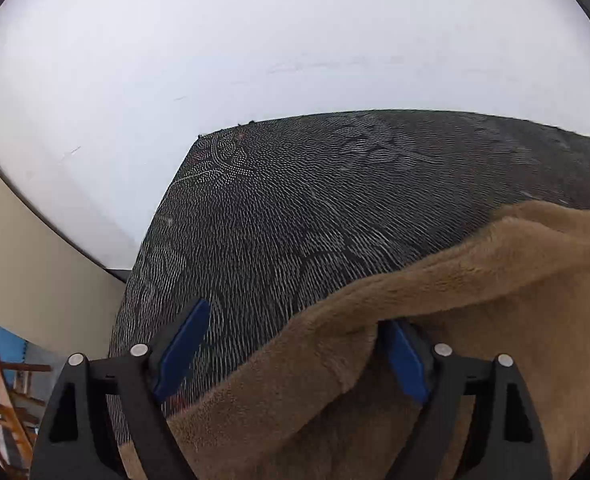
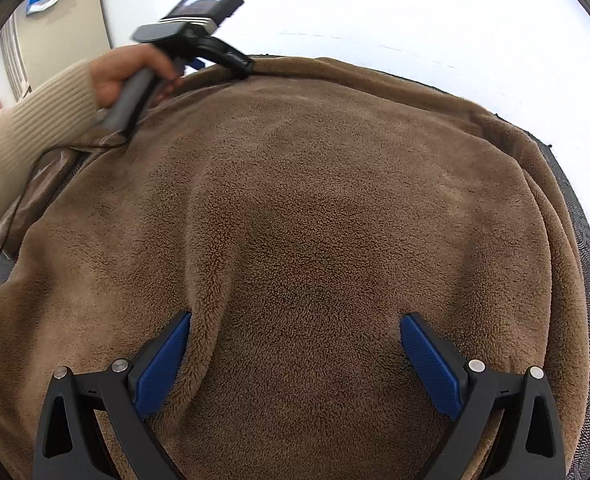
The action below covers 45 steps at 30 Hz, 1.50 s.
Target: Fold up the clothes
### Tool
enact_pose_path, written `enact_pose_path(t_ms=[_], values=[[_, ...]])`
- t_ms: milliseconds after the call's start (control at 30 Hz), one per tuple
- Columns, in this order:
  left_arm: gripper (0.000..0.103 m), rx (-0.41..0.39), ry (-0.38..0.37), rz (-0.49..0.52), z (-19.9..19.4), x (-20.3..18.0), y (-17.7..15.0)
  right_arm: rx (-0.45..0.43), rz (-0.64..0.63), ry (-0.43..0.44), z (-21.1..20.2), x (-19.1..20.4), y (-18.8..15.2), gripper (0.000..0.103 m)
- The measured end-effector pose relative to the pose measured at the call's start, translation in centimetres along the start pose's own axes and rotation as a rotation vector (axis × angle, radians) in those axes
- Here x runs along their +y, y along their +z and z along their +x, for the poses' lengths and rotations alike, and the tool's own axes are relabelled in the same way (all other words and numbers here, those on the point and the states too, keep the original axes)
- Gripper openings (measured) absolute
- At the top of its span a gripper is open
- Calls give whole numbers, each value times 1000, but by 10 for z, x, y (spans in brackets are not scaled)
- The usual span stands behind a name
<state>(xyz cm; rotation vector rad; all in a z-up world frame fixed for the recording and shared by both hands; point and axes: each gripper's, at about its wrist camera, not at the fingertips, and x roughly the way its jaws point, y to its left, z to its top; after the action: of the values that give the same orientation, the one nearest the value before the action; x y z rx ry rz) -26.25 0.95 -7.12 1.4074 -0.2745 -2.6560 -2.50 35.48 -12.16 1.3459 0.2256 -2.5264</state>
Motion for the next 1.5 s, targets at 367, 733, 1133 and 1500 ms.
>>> enact_pose_path(t_ms=[367,733,1133,1500], values=[[99,-59,-64,21,-48,20,-16,0,3,3,-2,-1,-1,102],[100,-197,-304,165,-212,61,-159,3,-1,-4,-1,0,0,102],[102,-238,-483,265,-333,65,-381,0,-7,-18,-1,3,0,102],[102,-210,-472,211,-327,43,-415,-333,94,-86,-114,12,-51,102]])
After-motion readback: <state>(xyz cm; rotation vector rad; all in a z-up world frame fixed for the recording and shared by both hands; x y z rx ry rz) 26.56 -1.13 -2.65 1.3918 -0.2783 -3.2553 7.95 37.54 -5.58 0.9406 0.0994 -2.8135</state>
